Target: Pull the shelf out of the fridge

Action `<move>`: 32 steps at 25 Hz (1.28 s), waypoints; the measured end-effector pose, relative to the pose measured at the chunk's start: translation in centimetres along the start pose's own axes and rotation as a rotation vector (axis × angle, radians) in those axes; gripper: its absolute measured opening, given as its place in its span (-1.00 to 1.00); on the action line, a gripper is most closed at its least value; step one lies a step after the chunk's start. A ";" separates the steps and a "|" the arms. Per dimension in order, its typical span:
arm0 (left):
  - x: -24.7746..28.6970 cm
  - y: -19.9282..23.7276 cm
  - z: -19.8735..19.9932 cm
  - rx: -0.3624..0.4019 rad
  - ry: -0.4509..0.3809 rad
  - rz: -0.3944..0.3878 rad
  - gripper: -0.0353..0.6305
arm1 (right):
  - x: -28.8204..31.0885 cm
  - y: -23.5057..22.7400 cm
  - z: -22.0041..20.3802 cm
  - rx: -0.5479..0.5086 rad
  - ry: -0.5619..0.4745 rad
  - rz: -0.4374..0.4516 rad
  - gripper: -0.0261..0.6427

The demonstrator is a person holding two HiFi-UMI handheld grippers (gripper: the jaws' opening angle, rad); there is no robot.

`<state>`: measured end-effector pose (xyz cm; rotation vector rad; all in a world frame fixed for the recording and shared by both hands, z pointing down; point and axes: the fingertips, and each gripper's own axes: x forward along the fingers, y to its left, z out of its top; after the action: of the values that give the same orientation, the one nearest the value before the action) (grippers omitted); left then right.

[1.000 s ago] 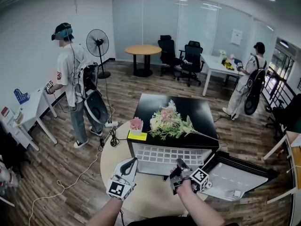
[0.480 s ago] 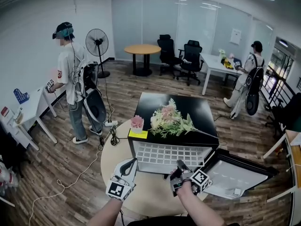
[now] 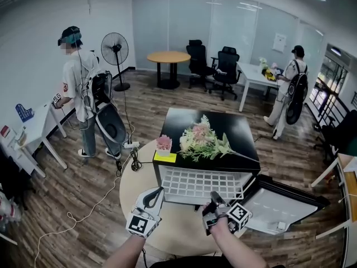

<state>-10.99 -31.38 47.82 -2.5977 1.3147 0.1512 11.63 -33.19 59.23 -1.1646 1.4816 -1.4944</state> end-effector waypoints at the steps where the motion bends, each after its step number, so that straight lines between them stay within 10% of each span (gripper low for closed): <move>1: 0.0 0.0 0.0 0.001 -0.002 -0.002 -0.89 | -0.2 0.0 -0.1 0.002 -0.001 -0.008 -0.82; 32: -2.3 0.7 0.3 -0.002 -0.037 0.009 -0.89 | -6.9 0.4 -3.4 -0.116 -0.006 -0.072 -0.81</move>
<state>-12.87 -29.93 47.90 -2.5780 1.3142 0.2014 10.69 -25.64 58.36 -1.3023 1.5543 -1.4670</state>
